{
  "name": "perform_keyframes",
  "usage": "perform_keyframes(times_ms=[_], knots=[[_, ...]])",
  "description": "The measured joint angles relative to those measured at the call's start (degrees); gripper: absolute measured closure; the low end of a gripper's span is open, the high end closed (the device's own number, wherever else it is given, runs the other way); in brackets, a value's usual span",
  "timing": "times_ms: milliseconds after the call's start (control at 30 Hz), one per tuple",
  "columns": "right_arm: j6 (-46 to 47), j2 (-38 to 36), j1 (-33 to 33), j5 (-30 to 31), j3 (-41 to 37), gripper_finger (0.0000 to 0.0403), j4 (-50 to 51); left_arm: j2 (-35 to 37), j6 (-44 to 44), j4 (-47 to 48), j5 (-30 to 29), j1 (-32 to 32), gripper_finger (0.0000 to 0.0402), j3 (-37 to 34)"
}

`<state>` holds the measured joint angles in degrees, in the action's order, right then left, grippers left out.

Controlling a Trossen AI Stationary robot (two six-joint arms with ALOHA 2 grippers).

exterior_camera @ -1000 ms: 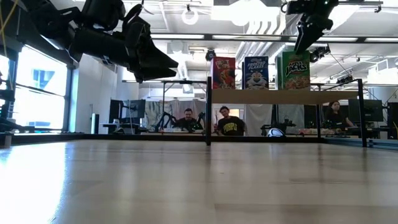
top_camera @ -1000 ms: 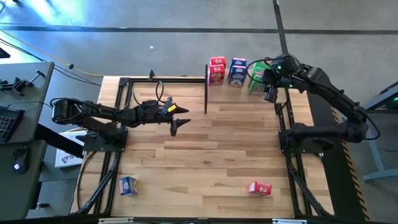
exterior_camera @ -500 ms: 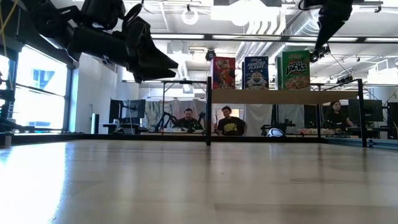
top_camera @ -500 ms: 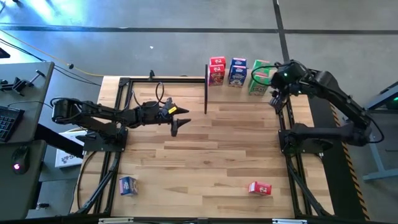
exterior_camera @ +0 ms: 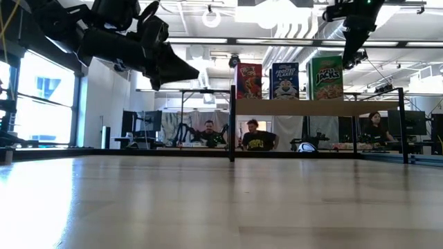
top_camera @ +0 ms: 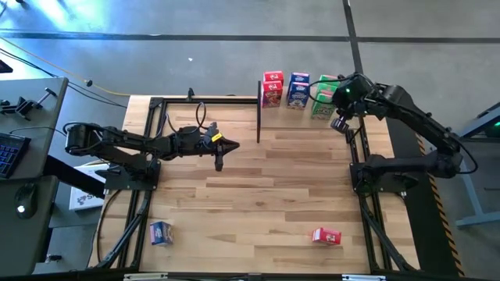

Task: Stack cereal on shelf
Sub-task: Put the green cereal box on the shelf and aligned with the other green cereal boxes, then put the red cereal box on the shelf and aligned with the other red cereal boxes

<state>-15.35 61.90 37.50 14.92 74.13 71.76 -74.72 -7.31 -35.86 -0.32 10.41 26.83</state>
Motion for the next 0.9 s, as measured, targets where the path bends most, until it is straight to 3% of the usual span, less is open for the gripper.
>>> perform_keyframes(times_ms=[100, 367, 433, 533, 733, 900], knots=[[-0.1, 0.1, 0.0, -0.1, 0.0, 0.0378, -1.2, 0.0, 0.0, 0.0, 0.3, 0.0, 0.0397, 0.0], [0.3, -2.3, -0.9, 4.1, 1.2, 0.0378, 1.8, 0.2, -1.5, 0.1, 2.3, 0.0, 0.0400, 0.0], [1.7, -4.4, -1.6, 2.3, 1.8, 0.0384, 2.5, 0.6, -2.0, 0.1, 3.0, 0.0, 0.0401, 0.0], [4.7, -7.5, -2.8, -5.3, 1.2, 0.0398, 2.2, 0.8, -2.6, 0.1, 3.2, -0.1, 0.0401, 0.1], [14.0, -12.2, -10.9, -9.1, -8.5, 0.0399, 0.8, 0.8, -2.6, 0.4, 2.6, 0.1, 0.0401, 0.1], [27.0, -14.4, -22.6, -9.5, -13.9, 0.0393, 2.3, 0.8, -2.6, 0.5, 2.1, 0.1, 0.0401, 0.1]])
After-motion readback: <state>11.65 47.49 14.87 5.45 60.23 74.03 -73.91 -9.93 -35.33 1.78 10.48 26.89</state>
